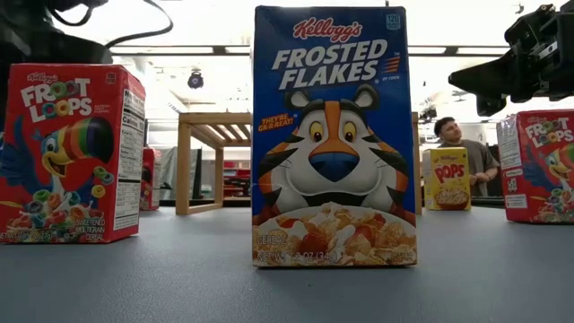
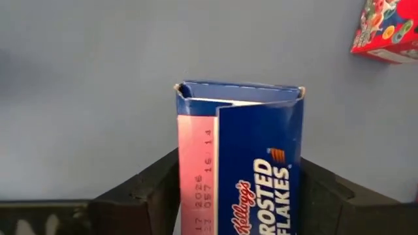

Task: Stack cereal on shelf
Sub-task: Put the top blue cereal box on the shelf

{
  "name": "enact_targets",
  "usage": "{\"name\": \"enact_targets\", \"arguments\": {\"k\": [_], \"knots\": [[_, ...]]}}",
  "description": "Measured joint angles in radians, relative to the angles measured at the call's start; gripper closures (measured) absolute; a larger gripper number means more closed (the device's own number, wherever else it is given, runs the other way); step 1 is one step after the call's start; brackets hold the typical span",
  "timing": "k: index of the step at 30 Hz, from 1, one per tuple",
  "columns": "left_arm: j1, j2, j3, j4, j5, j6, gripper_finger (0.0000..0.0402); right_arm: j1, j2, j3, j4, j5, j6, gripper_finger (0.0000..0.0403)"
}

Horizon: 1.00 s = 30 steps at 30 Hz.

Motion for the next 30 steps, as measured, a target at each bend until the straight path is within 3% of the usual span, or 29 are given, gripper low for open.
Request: {"name": "enact_targets", "arguments": {"k": [18,24,30], "knots": [[0.000,-0.009,0.132,-0.076,-0.009,0.057,0.0280,0.000,0.000,0.000,0.000,0.000,0.000,0.0380],[0.001,-0.009,0.260,-0.167,-0.094,0.098,0.0282,0.000,0.000,0.000,0.000,0.000,0.000,0.0380],[0.007,-0.009,0.443,-0.211,-0.260,0.186,0.0281,0.000,0.000,0.000,0.000,0.000,0.000,0.0380]]}}
